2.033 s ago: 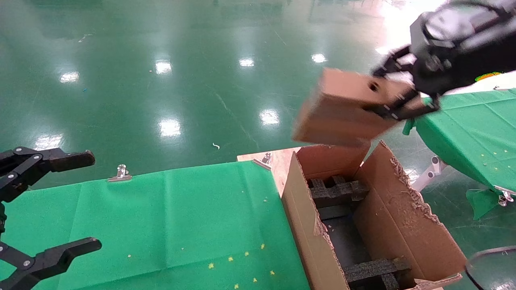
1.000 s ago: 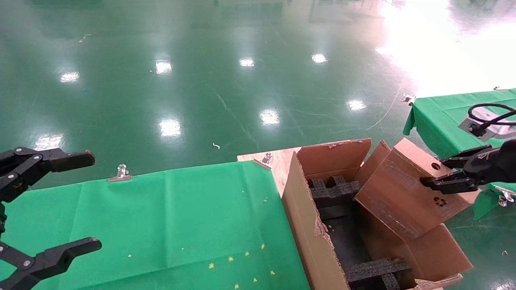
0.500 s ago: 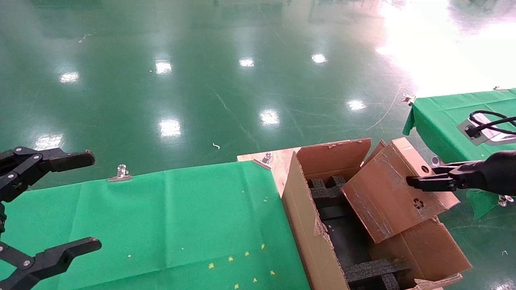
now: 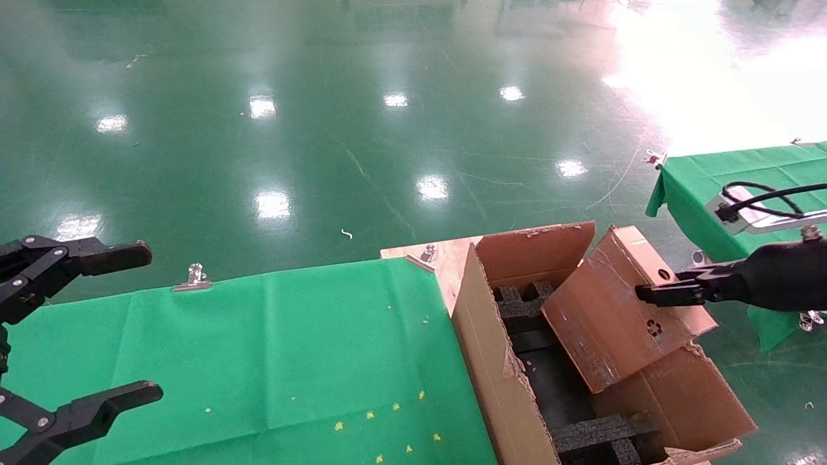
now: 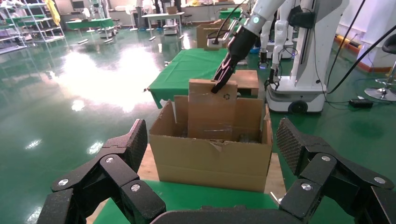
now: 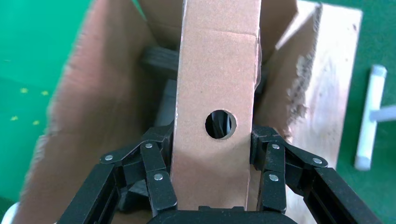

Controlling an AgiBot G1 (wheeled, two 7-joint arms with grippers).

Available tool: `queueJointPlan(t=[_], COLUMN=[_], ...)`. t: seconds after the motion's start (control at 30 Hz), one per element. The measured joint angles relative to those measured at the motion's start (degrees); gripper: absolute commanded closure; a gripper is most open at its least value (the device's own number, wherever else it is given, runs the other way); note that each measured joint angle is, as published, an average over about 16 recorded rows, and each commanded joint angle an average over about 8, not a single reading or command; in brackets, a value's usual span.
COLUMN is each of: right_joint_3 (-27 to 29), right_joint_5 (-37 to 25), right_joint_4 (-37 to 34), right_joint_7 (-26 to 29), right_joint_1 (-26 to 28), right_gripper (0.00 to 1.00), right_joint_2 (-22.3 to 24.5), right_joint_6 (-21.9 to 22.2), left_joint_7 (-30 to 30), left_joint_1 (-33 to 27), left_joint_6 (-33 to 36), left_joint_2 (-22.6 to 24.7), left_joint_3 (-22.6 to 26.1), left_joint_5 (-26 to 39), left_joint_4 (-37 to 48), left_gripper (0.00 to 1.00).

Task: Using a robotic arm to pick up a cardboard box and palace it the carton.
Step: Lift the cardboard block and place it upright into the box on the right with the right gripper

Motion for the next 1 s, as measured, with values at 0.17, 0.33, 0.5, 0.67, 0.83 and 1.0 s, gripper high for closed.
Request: queueJointPlan(t=[0.17, 0.33, 0.5, 0.67, 0.83, 1.0], right_joint_3=[-1.8, -3.6, -5.3, -6.8, -8.3, -9.5], right_joint_5=[-4.2, -9.4, -15.0, -20.3, -25.0, -28.7], right_joint_4=[3.6, 8.0, 12.6, 16.9, 20.4, 22.9], right_joint_7=[6.4, 13.5, 20.4, 26.8, 32.4, 37.0], right_joint_1=[-0.4, 0.0, 0.9, 1.6, 2.0, 1.8], right_gripper=[1.00, 1.00, 1.00, 1.00, 1.00, 1.00], right_joint_2=[-0.5, -0.3, 0.3, 0.8, 1.1, 1.0], right_joint_6=[5.3, 9.9, 13.1, 15.1, 16.0, 16.6], left_joint_7=[0.0, 0.0, 0.0, 0.0, 0.0, 0.0], left_joint_1=[0.0, 0.0, 0.0, 0.0, 0.0, 0.0], left_joint_6=[0.0, 0.0, 0.0, 0.0, 0.0, 0.0], left_joint_2=[0.0, 0.0, 0.0, 0.0, 0.0, 0.0], left_joint_3=[0.0, 0.0, 0.0, 0.0, 0.0, 0.0], left_joint_5=[0.0, 0.0, 0.0, 0.0, 0.0, 0.0], left_joint_4=[0.0, 0.0, 0.0, 0.0, 0.0, 0.0], left_gripper=[0.00, 0.00, 0.00, 0.00, 0.00, 0.00])
